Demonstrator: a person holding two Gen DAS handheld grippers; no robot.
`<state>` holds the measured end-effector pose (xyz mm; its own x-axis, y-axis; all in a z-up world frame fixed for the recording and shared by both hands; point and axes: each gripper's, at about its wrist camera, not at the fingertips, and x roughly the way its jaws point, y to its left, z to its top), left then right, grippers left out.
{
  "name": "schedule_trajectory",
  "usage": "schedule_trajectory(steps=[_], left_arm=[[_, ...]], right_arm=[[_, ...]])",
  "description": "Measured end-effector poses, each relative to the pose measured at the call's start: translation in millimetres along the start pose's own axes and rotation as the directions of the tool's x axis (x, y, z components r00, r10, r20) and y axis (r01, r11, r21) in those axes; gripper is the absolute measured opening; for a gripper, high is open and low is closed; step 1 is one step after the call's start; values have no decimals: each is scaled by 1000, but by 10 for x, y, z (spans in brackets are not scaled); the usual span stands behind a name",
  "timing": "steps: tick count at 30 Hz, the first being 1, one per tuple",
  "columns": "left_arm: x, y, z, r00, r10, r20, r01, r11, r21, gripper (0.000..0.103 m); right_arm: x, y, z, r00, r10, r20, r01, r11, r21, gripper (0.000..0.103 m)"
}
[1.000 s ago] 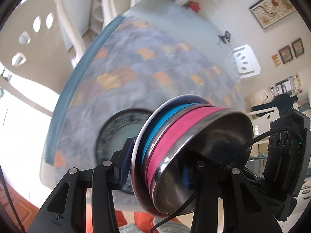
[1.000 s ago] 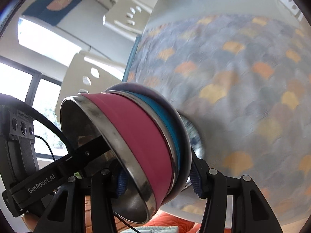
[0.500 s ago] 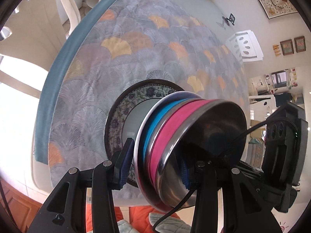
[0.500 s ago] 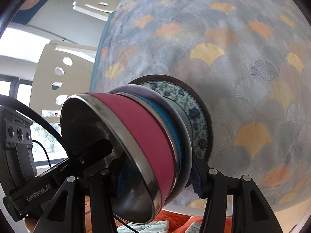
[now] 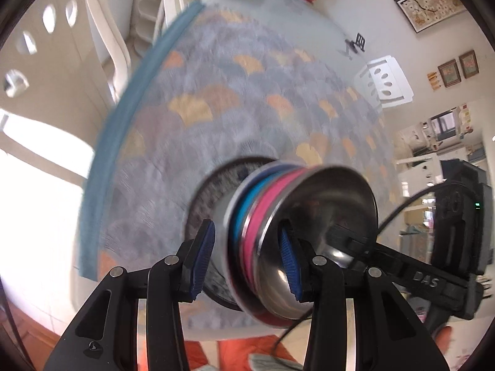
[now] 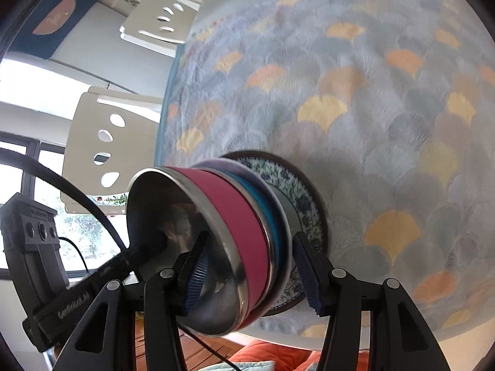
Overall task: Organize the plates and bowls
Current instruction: 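Carry the stack over the blue-and-white plate and lower it onto it, then settle the stack flat on the blue-and-white plate with both tools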
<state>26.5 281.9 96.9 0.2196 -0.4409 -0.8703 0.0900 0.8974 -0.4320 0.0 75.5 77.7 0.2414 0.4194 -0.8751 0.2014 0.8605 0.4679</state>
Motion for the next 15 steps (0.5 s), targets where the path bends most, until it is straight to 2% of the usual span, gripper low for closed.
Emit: schedule_trajectory(steps=[6,10,15], left_arm=[[-351,-66,14,995,24,95,-29,998,48,38],[-623,-225,-2,984,30,178,-48,994,93,38],[-905,-501,-36,964,20,266,-64,985,160,38]], right_arm=[[-404,83,-110,994,-63,90,68,996,-54,53],[-616,208,-244,988,-108,107,117,990,-76,54],[-942,479,-417,963,-152,222,182,976,-122,54]])
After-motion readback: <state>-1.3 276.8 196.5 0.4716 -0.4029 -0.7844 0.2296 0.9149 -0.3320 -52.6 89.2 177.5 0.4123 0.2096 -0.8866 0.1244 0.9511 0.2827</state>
